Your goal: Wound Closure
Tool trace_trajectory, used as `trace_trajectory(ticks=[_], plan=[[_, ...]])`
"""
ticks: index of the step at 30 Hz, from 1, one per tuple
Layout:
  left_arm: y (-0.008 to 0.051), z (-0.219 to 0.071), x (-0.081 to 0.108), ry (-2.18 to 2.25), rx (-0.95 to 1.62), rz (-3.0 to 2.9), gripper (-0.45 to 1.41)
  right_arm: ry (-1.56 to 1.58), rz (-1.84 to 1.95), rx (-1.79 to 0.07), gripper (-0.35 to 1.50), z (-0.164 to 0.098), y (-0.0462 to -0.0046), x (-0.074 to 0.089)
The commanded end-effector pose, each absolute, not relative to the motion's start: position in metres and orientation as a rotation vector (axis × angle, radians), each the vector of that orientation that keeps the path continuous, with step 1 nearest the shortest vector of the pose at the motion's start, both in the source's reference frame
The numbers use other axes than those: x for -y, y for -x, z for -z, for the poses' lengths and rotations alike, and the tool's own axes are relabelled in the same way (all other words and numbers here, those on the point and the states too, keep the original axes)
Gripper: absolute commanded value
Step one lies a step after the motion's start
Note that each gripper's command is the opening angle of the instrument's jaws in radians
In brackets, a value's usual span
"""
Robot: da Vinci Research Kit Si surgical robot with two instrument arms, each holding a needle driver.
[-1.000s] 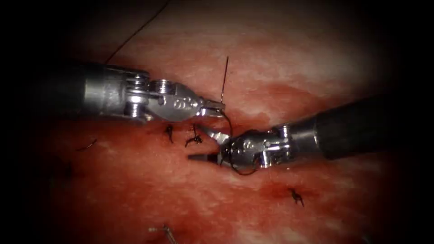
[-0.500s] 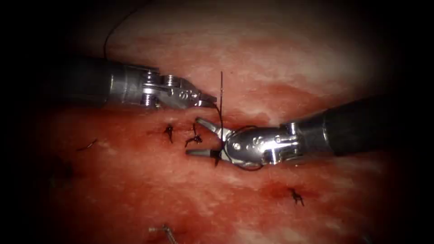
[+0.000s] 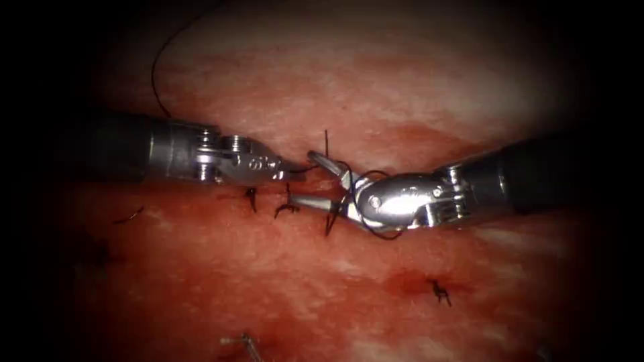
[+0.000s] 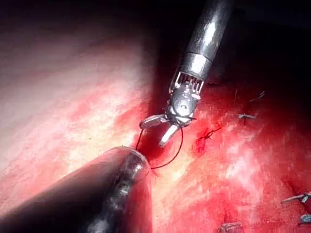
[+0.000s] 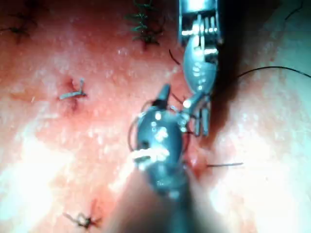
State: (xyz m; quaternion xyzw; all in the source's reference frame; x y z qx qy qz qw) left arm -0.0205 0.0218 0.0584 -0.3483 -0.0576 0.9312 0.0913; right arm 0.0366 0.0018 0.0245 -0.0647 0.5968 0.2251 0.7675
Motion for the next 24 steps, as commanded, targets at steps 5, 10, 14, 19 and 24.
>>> trace_trajectory(ticks=[5, 10, 14, 19, 24], plan=[[0.0214, -0.0575, -0.0192, 1.036, 0.176, -2.757, -0.45, 0.141, -0.543, -1.192, 0.37, -0.0260, -0.0368, -0.0014], [0.0226, -0.0551, -0.0177, 1.041, 0.180, -2.754, -0.45, 0.068, -0.629, -1.105, 0.34, -0.0269, -0.0369, -0.0013], [0.0235, -0.0536, -0.0169, 1.041, 0.181, -2.751, -0.45, -0.002, -0.739, -1.035, 0.37, -0.0279, -0.0368, -0.0012], [0.0237, -0.0532, -0.0167, 1.041, 0.182, -2.751, -0.45, -0.095, -0.854, -0.897, 0.58, -0.0294, -0.0364, -0.0017], [0.0239, -0.0534, -0.0170, 1.041, 0.182, -2.749, -0.45, -0.162, -0.925, -0.789, 0.59, -0.0307, -0.0366, -0.0018]])
